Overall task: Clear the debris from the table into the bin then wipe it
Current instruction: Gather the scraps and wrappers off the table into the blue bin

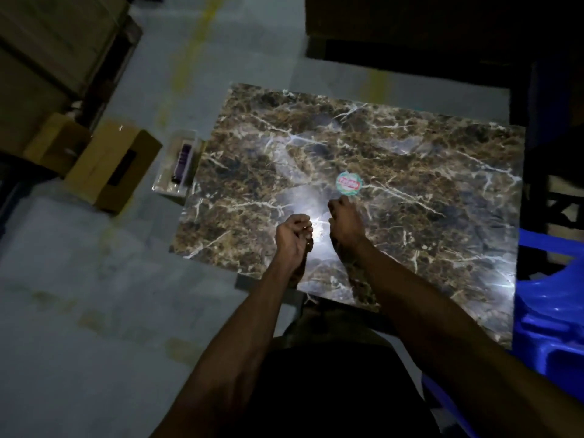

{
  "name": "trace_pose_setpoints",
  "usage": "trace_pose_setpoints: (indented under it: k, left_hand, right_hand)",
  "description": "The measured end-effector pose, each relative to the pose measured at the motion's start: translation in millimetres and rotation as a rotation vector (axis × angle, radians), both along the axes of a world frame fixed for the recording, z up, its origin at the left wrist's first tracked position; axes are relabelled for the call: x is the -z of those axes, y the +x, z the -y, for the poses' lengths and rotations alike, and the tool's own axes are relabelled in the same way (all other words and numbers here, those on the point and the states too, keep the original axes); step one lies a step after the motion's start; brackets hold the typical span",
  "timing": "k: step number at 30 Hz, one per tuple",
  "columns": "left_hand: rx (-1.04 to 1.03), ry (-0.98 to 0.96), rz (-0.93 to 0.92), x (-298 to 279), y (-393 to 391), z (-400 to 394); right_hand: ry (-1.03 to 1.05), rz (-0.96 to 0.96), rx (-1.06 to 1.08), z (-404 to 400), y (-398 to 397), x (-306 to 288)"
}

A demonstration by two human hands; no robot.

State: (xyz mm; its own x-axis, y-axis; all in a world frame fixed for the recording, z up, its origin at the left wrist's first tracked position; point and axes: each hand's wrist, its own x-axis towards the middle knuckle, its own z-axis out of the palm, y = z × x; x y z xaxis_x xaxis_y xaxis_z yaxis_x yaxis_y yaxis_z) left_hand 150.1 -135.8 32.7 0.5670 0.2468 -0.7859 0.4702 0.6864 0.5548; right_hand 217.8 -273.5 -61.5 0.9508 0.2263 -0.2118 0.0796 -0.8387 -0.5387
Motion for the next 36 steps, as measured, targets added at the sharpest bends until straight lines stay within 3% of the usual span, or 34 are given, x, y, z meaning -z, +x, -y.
trace_pose_setpoints:
  k: [7,9,14,18,26,32,36]
  left_hand:
    - [-0.032,-0.182,0.071,3.0,-16.6,-11.4]
    - [0.013,-0.191,0.027,13.4,-18.9,-8.9]
    - [0.177,-0.142,-0.100,32.3,-30.8,17.4]
    - [0.330,-0.111,-0.131,27.1,-42.1,62.8]
    - [0.699,-0.133,-0.079,-1.8,-75.5,184.2]
    - [0.904,-0.134,-0.081,-22.2,-118.5,294.1]
    - [0.980,-0.064,-0.044,-22.4,-161.1,384.6]
  right_hand:
    - [-0.206,0.043,-0.125,11.5,-41.2,-7.5]
    - [-0.062,0.028,-0.015,20.6,-55.6,-19.6]
    - [0.451,-0.046,0.546,31.6,-98.8,-68.2]
    - [0.733,-0.101,0.741,41.4,-130.4,-92.0]
    - [0.679,-0.005,1.029,124.2,-189.9,-104.1]
    - [1.024,0.016,1.520,235.5,-239.5,-96.6]
    - [1.369,-0.042,1.652,313.5,-271.3,-81.2]
